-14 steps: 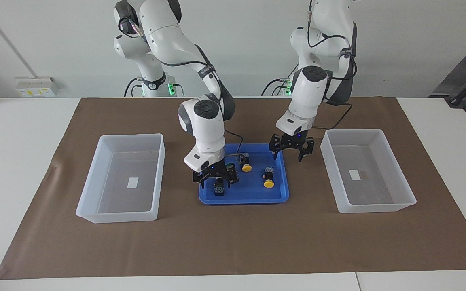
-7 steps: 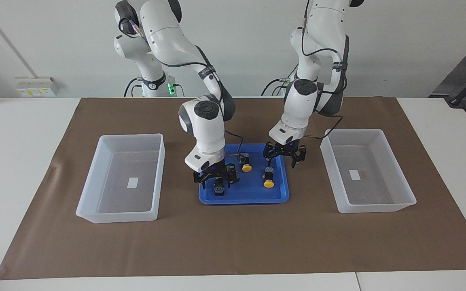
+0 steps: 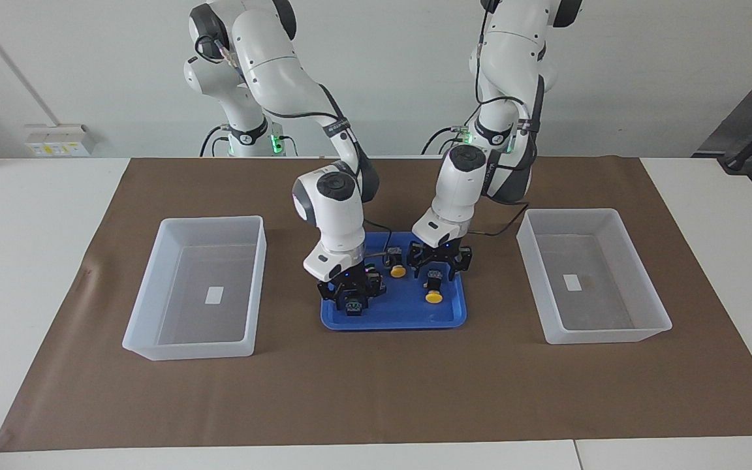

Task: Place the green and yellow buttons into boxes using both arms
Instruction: 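Carry the yellow button into the left box while the right gripper carries green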

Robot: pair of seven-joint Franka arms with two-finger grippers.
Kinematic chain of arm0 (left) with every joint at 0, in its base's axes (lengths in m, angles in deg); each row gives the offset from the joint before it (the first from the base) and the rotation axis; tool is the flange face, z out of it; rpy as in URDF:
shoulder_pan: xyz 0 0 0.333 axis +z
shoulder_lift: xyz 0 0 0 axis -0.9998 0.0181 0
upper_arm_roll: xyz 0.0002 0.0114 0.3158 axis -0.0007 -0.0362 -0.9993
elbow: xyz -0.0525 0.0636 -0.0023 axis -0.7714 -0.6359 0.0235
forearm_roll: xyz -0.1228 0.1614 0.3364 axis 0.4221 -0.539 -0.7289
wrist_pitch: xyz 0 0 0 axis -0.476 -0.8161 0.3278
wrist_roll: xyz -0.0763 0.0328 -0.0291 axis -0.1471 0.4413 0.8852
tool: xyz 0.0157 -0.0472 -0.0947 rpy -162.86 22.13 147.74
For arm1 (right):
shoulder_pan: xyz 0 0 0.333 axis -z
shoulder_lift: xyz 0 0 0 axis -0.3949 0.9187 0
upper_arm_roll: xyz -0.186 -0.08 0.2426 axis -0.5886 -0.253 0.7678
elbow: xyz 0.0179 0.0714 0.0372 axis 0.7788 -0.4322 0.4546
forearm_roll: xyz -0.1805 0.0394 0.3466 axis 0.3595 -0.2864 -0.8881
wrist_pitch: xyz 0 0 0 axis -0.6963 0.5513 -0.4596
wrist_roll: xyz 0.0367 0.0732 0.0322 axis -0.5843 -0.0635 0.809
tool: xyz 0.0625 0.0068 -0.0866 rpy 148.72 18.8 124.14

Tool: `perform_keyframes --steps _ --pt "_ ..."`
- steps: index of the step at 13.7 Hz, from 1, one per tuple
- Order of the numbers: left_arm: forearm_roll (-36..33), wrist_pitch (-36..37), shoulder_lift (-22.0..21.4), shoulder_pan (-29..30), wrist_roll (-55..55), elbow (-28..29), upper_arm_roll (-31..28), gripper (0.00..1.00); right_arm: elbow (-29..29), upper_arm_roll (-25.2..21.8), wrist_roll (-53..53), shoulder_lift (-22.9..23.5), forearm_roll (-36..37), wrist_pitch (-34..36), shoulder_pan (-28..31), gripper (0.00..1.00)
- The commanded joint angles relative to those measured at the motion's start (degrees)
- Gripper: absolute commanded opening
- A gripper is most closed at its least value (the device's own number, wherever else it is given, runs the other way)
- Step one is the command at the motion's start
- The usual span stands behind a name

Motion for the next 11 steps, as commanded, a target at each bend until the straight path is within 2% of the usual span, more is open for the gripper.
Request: perform_keyframes --steps 1,3,4,8,11 --pt "-0.9 -1.0 1.0 -1.5 2.0 -0.5 -0.9 0.5 0.0 0.2 -1.6 -0.2 -0.3 0.8 0.1 0.0" --pt "-0.9 -0.4 0.9 -1.3 2.0 -0.6 -1.2 0.07 0.6 0.2 -2.0 -1.1 -0.5 2.8 0.1 0.0" --pt "-1.0 -0.2 0.5 -0.8 1.9 -1.0 -1.4 0.0 1.1 0.2 -1.8 -2.8 -0.8 5.1 0.5 0.0" --pt "-1.1 5.1 -6.4 2.3 1.1 -0.9 -2.0 0.0 2.2 0.1 0.6 -12.8 -4.9 15.6 5.8 0.0" --pt "-1.1 10.0 -11.0 6.9 -4.5 -1.0 -2.0 0.0 1.5 -0.1 9.5 -16.6 -4.9 18.8 11.9 0.0"
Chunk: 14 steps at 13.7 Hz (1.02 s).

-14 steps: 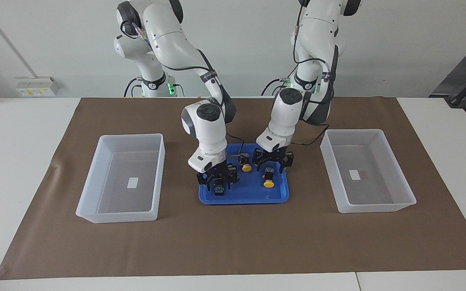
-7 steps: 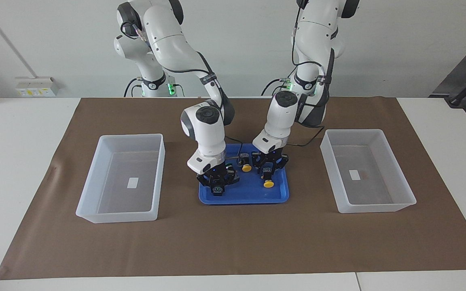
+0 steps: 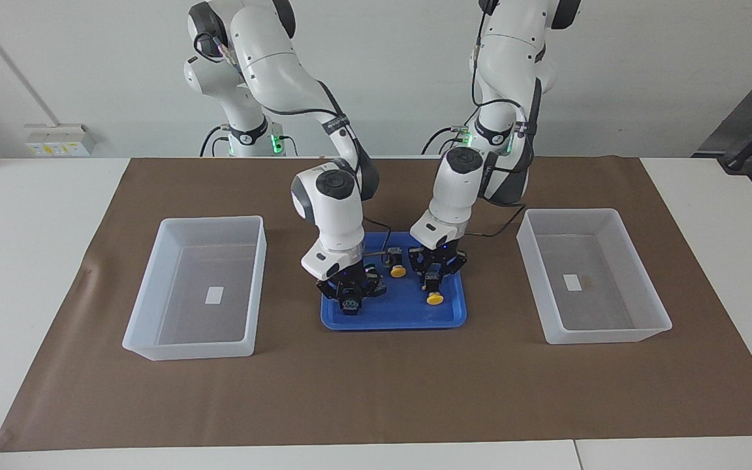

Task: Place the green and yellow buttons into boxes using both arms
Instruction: 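Carry the yellow button into the left box while the right gripper carries green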

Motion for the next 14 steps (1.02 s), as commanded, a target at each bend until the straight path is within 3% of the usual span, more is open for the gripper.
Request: perform_keyframes --steps 1,5,8,10,14 --pt "-1.0 5.6 -5.4 5.0 -7.2 0.9 0.3 0.0 -2.9 0.6 9.4 -2.7 -1.3 0.4 6.5 0.0" --pt "-1.0 6.3 -6.2 12.5 -14.1 -0.2 0.4 0.0 -8.6 0.6 24.1 -3.5 -1.3 -1.2 14.9 0.0" --pt "-1.0 6.6 -5.8 19.5 -17.9 -1.3 0.5 0.0 -15.9 0.6 33.4 -2.5 -1.4 -13.8 19.1 0.0" --pt "-1.0 5.9 -5.8 22.9 -21.0 -0.8 0.5 0.0 -18.6 0.7 33.5 -0.6 -1.4 -20.6 19.6 0.0" --pt "-0.9 5.5 -5.3 26.7 -28.5 2.2 0.5 0.0 -18.6 0.7 35.1 3.9 -1.4 -25.9 21.3 0.0"
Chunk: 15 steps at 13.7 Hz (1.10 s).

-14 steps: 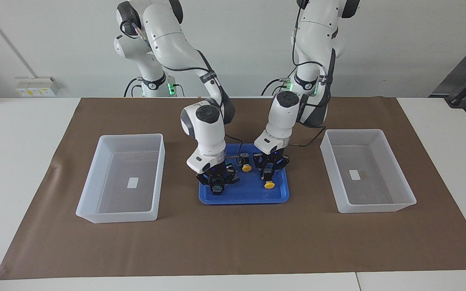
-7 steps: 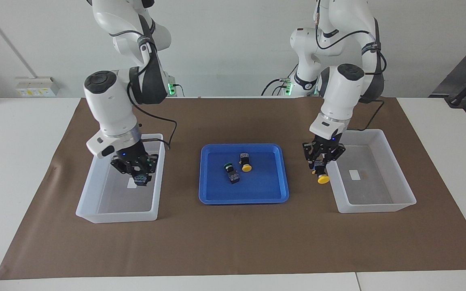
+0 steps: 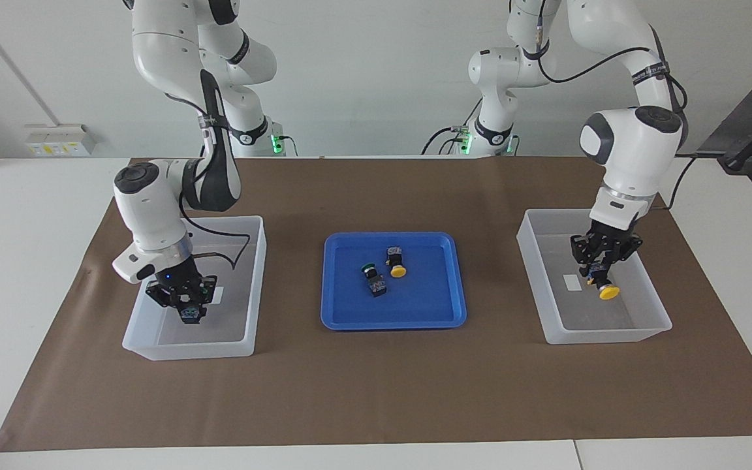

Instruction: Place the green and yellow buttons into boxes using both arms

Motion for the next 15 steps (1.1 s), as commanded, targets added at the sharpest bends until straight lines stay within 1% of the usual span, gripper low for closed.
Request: perform_keyframes --steps 1,2,3,4,5,7,8,10,11,13,14,15 --pt "-0.8 -0.9 0.4 0.9 -1.4 3.1 0.7 0.0 -0.3 0.8 3.5 1.2 -1.1 -2.6 1.9 0.0" --pt "-0.8 -2.2 1.5 0.5 -1.4 3.8 0.7 0.0 -0.3 0.8 3.5 1.3 -1.1 -2.6 1.9 0.2" --pt "-0.8 -3.6 3.1 0.3 -1.5 4.3 0.7 0.0 -0.3 0.8 3.5 1.4 -1.1 -2.6 1.9 0.48" --pt "-0.8 -5.1 4.2 0.3 -1.5 4.4 0.7 0.0 -0.3 0.8 3.4 1.4 -1.1 -2.4 1.9 0.93" --pt "-0.8 -6.3 5.0 0.2 -1.5 4.6 0.8 0.0 -0.2 0.8 3.4 1.2 -1.1 -2.1 1.8 1.0" --pt "-0.8 -8.4 6.0 -0.5 -1.5 5.2 0.8 0.0 0.3 0.8 3.1 -1.2 -1.1 0.1 0.9 1.0" --pt "-0.8 -9.7 6.6 -0.6 -1.5 5.4 0.8 0.0 1.0 0.9 3.1 -2.9 -1.1 3.3 0.9 1.0" --pt "-0.8 -13.7 9.2 -1.6 -1.4 5.2 0.9 0.0 3.6 1.5 2.2 -5.9 -1.1 10.0 -0.7 1.0" --pt "-0.8 -14.8 9.7 -1.9 -1.4 5.2 0.9 0.0 5.1 1.6 0.6 -6.9 -1.1 12.9 -1.9 1.0" --pt "-0.8 -14.9 10.1 -1.7 -1.6 4.7 0.9 0.0 8.4 1.8 -5.6 -7.4 -1.1 17.2 -5.5 1.0" --pt "-0.8 -15.1 10.6 -1.7 -1.9 4.5 0.9 0.05 10.0 1.9 -8.8 -7.3 -1.2 19.0 -7.9 1.0" --pt "-0.8 -15.0 10.8 -1.7 -2.2 4.1 0.9 0.33 10.5 1.9 -11.3 -7.2 -1.2 19.2 -10.1 1.0"
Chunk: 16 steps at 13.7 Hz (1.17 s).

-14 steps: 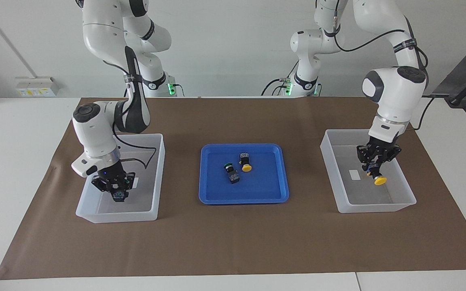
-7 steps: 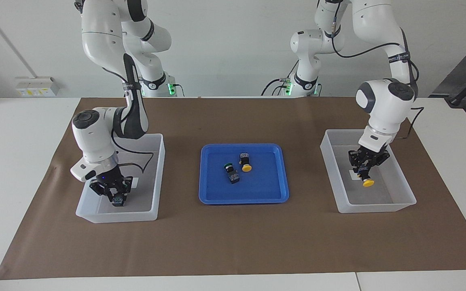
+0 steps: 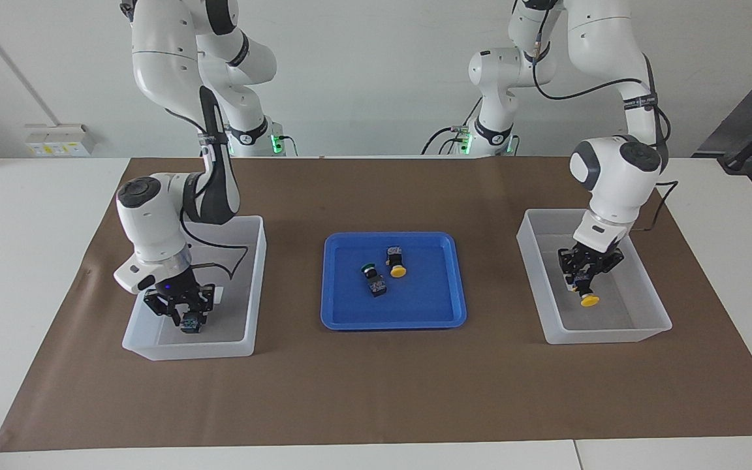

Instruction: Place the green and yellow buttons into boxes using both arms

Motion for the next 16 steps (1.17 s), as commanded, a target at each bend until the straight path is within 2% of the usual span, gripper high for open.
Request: perform_keyframes --steps 1,3,4,7,10,13,16 --pt "-0.8 -0.8 0.7 -0.5 -0.7 -1.2 -0.7 0.63 2.1 0.5 -6.6 1.1 -1.1 1.2 -6.2 1.0" --pt "-0.8 -0.2 0.7 -0.5 -0.6 -2.6 -0.7 0.89 2.1 0.7 -7.5 2.4 -4.5 -0.5 -11.6 1.0" --pt "-0.8 -0.2 0.4 -0.5 -0.6 -3.0 -0.8 1.0 1.7 0.7 -7.5 3.6 -4.8 -3.9 -14.2 1.0" --pt "-0.8 2.3 -2.2 -0.6 -0.4 -3.6 -0.5 1.0 1.6 0.7 -9.1 7.8 -4.8 -10.8 -18.7 1.0" --pt "-0.8 13.6 -6.7 -2.3 0.0 -6.6 -0.3 1.0 1.5 0.6 -10.8 11.9 -4.6 -15.1 -23.6 1.0" --pt "-0.8 24.7 -9.3 -4.0 0.3 -10.3 -0.3 1.0 0.5 0.6 -10.4 13.8 -3.6 -16.3 -24.1 1.0" --pt "-0.8 30.0 -13.2 -5.6 2.2 -10.2 0.0 1.0 -0.3 0.6 -9.4 14.1 -2.9 -16.7 -24.5 1.0"
